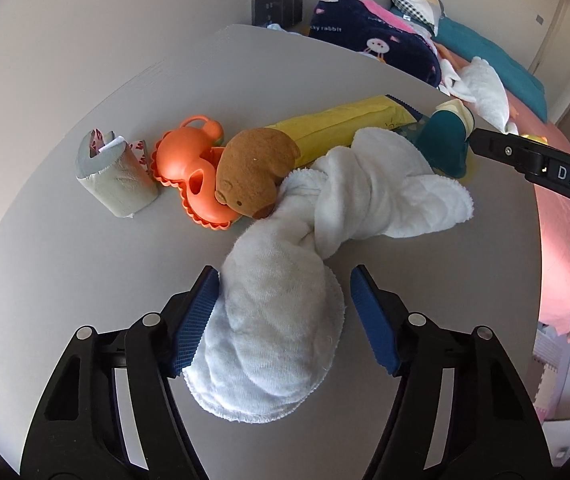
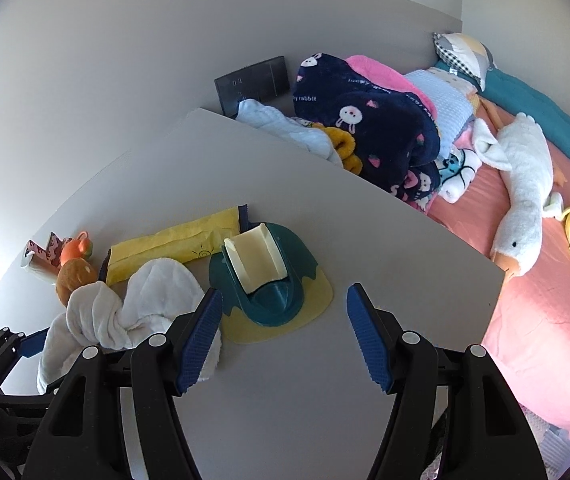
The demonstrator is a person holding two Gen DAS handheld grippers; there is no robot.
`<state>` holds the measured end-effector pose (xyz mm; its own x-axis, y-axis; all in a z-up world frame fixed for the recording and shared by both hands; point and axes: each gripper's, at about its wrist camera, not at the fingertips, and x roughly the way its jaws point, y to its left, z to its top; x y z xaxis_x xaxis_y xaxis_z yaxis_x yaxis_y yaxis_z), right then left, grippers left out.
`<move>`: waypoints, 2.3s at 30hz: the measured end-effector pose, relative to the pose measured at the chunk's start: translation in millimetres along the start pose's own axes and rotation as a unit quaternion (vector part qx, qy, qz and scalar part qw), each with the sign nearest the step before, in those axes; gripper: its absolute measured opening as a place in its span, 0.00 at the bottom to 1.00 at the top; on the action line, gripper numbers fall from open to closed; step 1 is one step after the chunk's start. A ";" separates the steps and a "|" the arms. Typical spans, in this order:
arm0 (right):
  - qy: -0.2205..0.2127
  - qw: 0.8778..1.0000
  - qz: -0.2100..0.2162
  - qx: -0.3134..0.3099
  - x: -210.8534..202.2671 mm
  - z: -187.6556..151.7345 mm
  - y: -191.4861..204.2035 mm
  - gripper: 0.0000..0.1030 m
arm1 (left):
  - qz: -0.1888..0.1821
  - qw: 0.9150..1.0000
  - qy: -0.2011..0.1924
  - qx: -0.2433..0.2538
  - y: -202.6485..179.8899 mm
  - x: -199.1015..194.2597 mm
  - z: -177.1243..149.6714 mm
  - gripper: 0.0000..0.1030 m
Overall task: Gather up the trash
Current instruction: 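Grasp the white towel with the left tool while the right tool grasps the teal-cream toy, then carry the towel and teal-cream toy over to the black bin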
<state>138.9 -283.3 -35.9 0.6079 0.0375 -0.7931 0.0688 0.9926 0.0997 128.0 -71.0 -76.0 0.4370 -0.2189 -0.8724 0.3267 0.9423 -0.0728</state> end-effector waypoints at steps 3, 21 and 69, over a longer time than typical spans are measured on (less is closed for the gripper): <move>0.004 1.000 -0.005 -0.015 12.1 6.5 4.9 0.64 | 0.001 1.000 -0.002 0.003 1.5 1.0 -0.5 0.64; 0.038 0.999 -0.010 -0.012 41.7 11.0 5.6 0.39 | 0.021 1.000 -0.014 0.002 2.8 1.5 3.3 0.36; -0.080 0.993 -0.001 0.088 -146.7 -59.8 -87.5 0.39 | -0.075 0.985 -0.143 0.053 -109.6 -109.3 -1.2 0.14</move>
<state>-3.6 -368.8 35.7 0.7243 0.0035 -0.6895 0.1978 0.9569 0.2126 43.4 -150.0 26.8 0.5909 -0.4302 -0.6824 0.4839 0.8659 -0.1268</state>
